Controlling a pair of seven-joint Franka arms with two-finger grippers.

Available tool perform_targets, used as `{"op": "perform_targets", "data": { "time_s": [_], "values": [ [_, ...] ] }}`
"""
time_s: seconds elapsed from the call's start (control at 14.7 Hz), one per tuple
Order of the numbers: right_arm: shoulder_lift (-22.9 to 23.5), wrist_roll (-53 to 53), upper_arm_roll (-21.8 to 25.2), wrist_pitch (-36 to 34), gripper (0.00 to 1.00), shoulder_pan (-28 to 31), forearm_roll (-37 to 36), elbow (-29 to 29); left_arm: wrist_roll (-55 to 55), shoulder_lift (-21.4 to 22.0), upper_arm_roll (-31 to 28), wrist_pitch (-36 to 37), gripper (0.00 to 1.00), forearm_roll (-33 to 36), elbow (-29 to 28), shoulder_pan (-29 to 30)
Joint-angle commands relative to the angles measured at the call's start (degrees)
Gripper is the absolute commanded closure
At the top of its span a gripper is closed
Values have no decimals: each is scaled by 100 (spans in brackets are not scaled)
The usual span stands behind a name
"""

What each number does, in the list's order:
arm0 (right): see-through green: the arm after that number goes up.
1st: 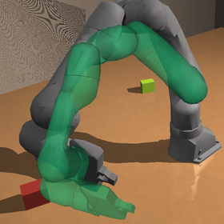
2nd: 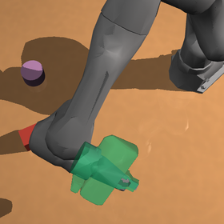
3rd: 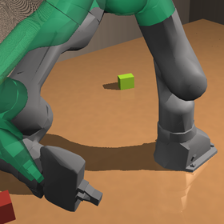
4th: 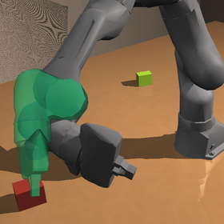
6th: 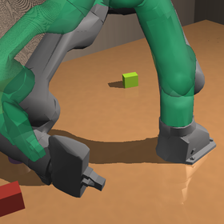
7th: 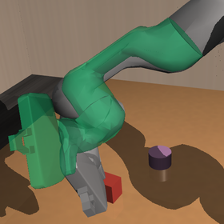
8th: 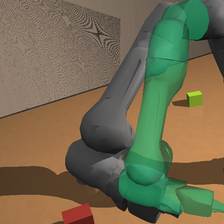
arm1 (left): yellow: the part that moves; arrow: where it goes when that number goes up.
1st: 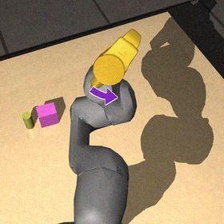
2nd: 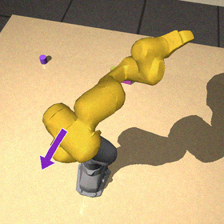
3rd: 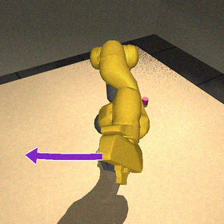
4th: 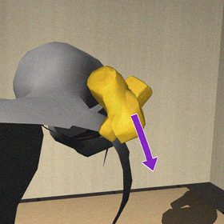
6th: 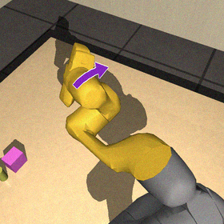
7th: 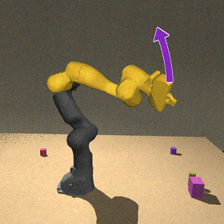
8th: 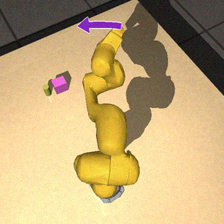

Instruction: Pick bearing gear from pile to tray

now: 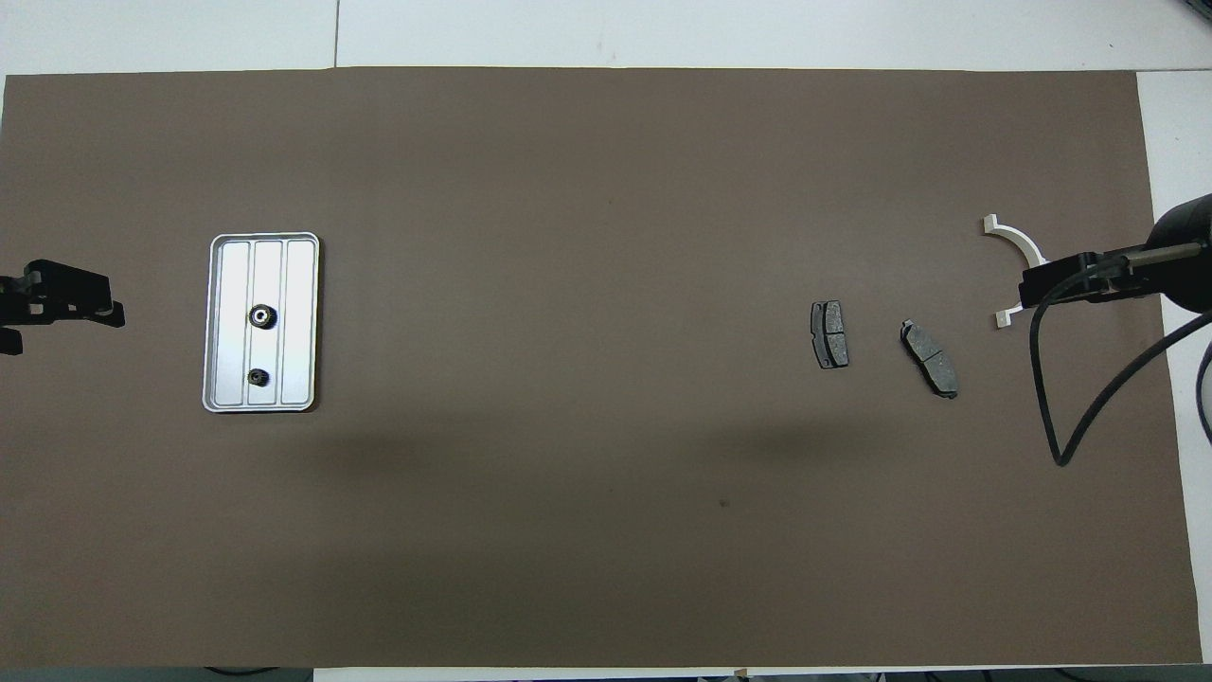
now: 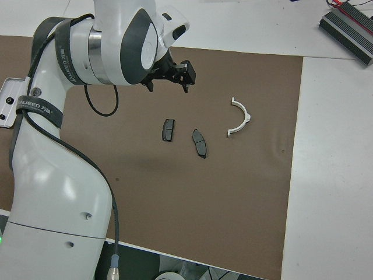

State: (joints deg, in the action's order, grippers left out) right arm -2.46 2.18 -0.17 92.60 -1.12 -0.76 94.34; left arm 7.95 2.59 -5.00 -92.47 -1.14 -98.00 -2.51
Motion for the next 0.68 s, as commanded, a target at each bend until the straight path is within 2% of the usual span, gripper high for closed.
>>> {"op": "perform_targets", "data": {
  "time_s": [0.0, 0.27, 0.61],
  "values": [
    [-9, 89, 26, -128, 0, 15, 129, -65, -92, 110, 96, 168, 0, 79, 52, 84],
    [-17, 89, 26, -137, 0, 7, 129, -56, -101, 75, 113, 440, 0, 88, 272, 84],
    [-35, 89, 25, -137, 0, 7, 129, -56, -101, 84, 253, 379, 0, 79, 272, 84]
  ]
}}
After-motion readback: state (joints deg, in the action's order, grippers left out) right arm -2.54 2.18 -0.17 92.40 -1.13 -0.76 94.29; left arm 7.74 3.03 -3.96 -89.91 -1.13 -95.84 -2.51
